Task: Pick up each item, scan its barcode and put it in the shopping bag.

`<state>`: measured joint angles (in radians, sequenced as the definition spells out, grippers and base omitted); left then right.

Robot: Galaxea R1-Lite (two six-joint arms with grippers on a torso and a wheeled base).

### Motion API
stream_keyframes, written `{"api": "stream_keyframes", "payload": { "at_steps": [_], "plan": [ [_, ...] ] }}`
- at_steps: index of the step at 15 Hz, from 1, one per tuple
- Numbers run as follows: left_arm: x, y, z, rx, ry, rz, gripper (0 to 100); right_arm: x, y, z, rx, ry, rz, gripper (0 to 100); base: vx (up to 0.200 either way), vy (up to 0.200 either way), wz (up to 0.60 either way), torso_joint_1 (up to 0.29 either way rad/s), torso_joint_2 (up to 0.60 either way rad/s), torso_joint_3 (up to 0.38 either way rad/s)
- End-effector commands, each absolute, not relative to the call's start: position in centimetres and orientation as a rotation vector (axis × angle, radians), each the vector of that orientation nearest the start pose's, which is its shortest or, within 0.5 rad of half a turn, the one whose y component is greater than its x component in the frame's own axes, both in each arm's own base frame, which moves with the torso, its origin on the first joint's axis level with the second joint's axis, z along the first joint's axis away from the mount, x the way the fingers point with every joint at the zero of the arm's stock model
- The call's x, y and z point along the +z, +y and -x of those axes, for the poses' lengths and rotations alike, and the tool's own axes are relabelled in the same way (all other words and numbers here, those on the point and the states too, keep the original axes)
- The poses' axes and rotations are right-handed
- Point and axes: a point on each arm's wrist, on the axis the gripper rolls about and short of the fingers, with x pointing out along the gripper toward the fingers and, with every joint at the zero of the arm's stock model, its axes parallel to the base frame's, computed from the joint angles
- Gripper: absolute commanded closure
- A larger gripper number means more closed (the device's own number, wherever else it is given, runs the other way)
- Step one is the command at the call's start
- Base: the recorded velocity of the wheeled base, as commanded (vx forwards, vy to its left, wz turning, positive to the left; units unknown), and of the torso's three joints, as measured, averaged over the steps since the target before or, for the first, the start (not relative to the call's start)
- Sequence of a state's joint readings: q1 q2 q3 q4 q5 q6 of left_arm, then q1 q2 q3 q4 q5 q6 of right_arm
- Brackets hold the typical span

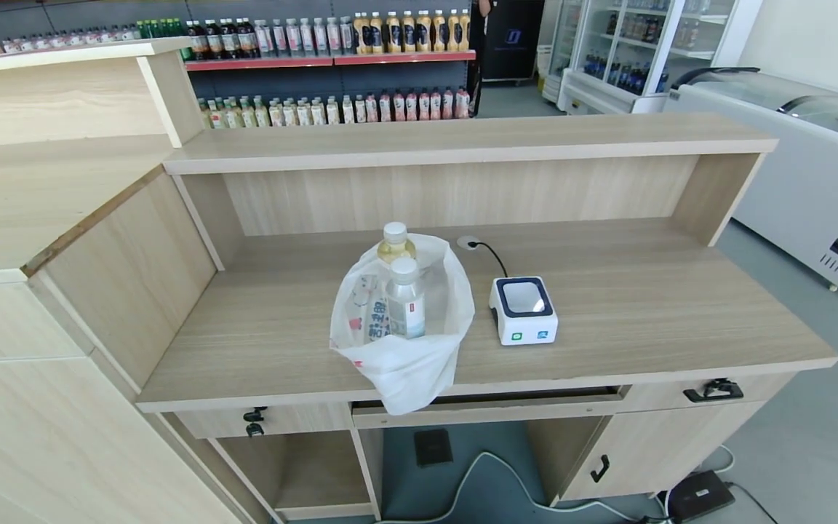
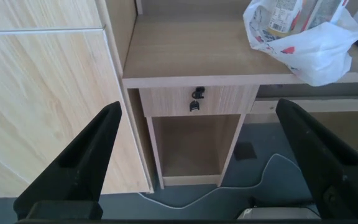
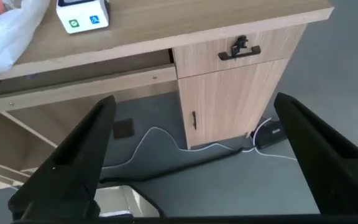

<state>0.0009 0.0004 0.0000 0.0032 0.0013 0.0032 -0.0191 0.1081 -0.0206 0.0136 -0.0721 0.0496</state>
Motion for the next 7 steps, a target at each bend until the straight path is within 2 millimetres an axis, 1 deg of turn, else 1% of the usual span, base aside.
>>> {"api": "stream_keyframes", "payload": {
  "at_steps": [1,7],
  "plan": [
    [7.52,0.0,2.28,0.002,0.003,-0.003,0,7.53,-0.17,2.32,-0.074,0.007,-0.059,0,0.0,0.0,0.0,0.0,0.0,0.0],
    [7.52,0.0,2.28,0.003,0.003,-0.003,0,7.53,-0.17,2.32,-0.074,0.007,-0.052,0,0.0,0.0,0.0,0.0,0.0,0.0]
  ]
}}
